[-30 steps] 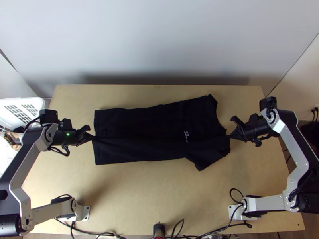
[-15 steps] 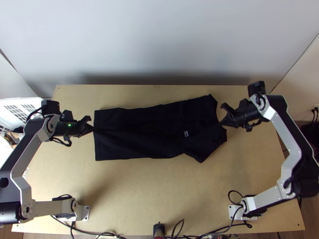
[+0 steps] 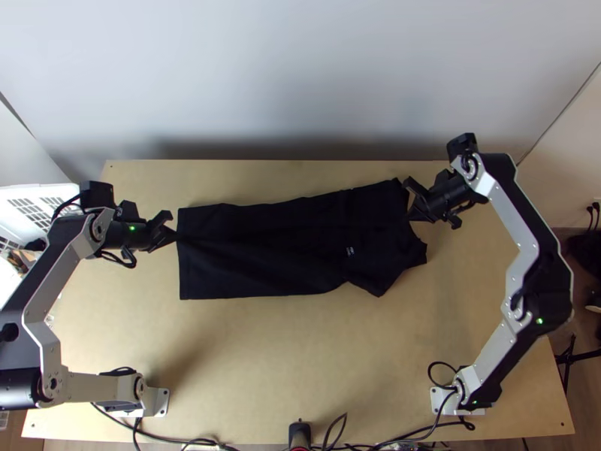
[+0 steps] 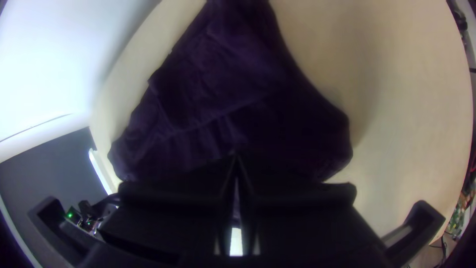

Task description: Fold the t-shirt

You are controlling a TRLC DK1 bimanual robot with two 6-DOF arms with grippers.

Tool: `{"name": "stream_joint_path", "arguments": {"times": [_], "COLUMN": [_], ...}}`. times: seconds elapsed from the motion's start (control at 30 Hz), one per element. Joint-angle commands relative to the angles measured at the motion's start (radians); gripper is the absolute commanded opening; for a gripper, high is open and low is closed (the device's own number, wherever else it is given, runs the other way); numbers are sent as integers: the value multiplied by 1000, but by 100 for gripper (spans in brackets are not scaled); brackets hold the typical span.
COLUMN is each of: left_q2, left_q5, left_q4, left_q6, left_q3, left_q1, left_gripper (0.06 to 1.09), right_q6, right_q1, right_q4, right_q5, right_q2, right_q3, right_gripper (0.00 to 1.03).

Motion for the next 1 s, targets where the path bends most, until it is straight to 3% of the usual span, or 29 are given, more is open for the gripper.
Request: {"name": "stream_joint_path", "arguments": {"times": [0.0,0.97], "left_q2": [57,275], "left_q5": [-36,-79], "left_q4": [13,61], "left_q6": [-10,-36], "left_q3": [17,155], "left_q1": [25,91], "left_gripper": [9,9], "right_q6": [1,17], "right_q1": [-1,1], "right_q4": [-9,-29], "right_q5": [31,77], "right_q2": [124,321], "right_q3": [121,309], "right_gripper": [3,3]}}
